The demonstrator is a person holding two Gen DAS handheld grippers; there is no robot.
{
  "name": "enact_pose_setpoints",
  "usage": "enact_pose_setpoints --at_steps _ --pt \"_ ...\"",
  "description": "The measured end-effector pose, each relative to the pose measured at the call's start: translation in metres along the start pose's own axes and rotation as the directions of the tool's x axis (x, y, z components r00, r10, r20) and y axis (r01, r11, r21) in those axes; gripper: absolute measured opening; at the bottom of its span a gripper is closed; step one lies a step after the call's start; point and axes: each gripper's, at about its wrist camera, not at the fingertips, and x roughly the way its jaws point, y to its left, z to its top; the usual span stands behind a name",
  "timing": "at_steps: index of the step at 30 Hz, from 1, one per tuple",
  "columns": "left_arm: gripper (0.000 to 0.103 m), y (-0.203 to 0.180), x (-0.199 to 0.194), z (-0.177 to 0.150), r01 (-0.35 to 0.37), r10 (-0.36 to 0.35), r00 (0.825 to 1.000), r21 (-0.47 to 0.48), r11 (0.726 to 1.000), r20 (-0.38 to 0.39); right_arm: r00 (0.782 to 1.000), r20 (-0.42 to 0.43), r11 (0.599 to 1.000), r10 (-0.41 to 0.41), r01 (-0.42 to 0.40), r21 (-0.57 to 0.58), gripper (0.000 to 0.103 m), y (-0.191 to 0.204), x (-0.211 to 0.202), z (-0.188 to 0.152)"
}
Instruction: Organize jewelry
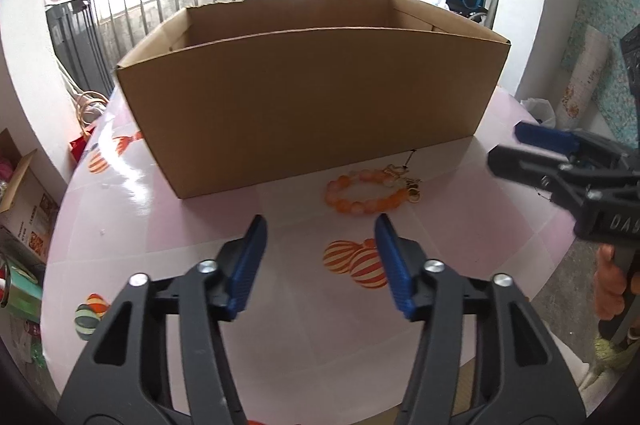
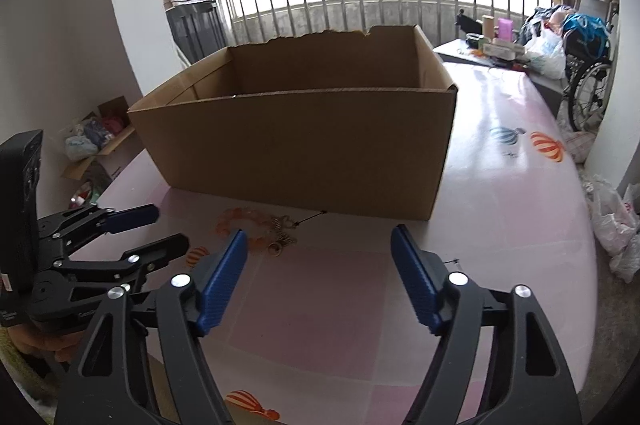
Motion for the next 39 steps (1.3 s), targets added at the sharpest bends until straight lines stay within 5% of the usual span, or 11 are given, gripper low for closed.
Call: enact_pose_setpoints --at_steps 8,17,34,39 --pt "0.024 -0.02 0.014 0.015 0.09 -0.089 0.996 0.058 0.994 -0.023 0.999 -0.017 0.999 0.032 -0.031 0.007 0.056 -0.002 0.007 -0.005" --pt "0.006 -0.023 0.059 0.028 0.042 -0.035 0.991 0.055 0.998 -0.129 0.999 0.0 0.998 0.048 -0.048 0.033 0.056 -0.005 0.003 -0.008" --pt "0.006 0.025 0.027 -0.002 -0.098 0.095 0.984 -0.015 0.995 -0.153 0.999 -0.012 0.999 0.047 -0.047 0.005 0.056 0.002 0.005 -0.008" --pt "0.01 0.025 0.005 0.006 -0.016 0.011 0.998 -0.067 0.998 -0.063 0.999 -0.016 0.999 0.042 -0.042 -0.009 0.053 0.004 0.008 -0.006"
